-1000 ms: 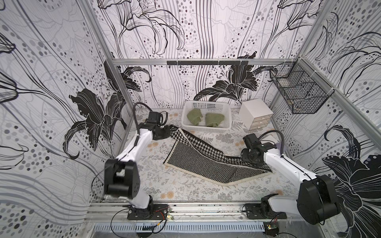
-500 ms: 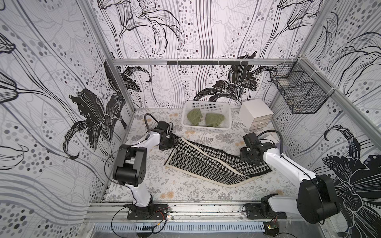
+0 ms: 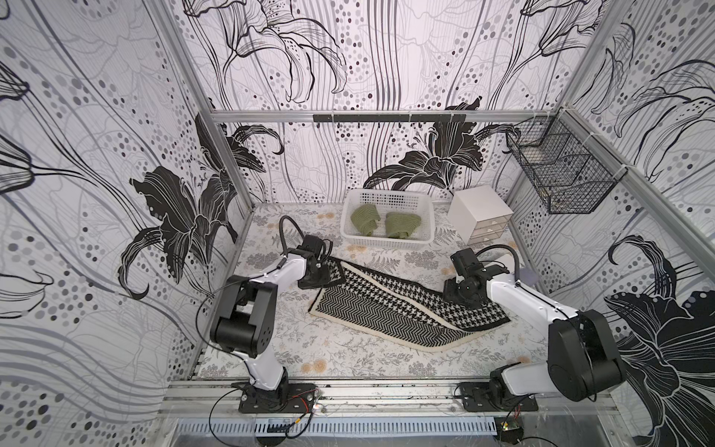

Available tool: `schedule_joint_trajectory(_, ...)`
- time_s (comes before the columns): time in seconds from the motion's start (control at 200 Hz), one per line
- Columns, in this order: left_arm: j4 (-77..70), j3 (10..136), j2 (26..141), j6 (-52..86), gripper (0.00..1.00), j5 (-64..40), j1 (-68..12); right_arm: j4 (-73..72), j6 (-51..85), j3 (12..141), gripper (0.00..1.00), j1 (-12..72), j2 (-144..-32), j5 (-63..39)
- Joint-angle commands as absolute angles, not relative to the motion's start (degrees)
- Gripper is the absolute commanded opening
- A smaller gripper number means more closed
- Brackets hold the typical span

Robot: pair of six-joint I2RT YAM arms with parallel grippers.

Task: Roll up the scarf and place it into the basket
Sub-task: Flatten out the scarf at the center of the board.

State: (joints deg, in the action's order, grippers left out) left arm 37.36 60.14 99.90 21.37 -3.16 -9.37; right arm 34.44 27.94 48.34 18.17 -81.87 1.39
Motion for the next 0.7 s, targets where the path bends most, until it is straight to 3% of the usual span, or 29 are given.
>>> schedule_joint_trajectory(0.0, 41.4, 64.0, 100.7, 24.3, 0.0, 3.8, -8.3, 34.4, 25.5, 49.4, 0.62, 18.2, -84.9, -2.1)
schedule_joint_trajectory(0.17, 43.6, 64.2, 101.6, 28.3, 0.0, 9.1, -5.8, 31.8, 22.6, 47.3, 0.61, 21.5, -83.1, -13.1)
schedule_joint_trajectory(0.35, 37.4, 60.0, 98.2, 31.6, 0.0, 0.6, 2.5, 33.1, 21.7, 43.1, 0.6, 29.6, -79.0, -18.9)
schedule_joint_trajectory(0.501, 34.8, 60.0, 94.3, 32.5, 0.0, -8.0, 6.8, 37.2, 28.9, 38.9, 0.6, 31.2, -74.7, -11.1)
schedule_joint_trajectory(0.696, 49.0, 69.2, 91.8, 23.5, 0.0, -11.1, 6.9, 45.0, 36.7, 44.4, 0.61, 28.0, -84.4, 9.1)
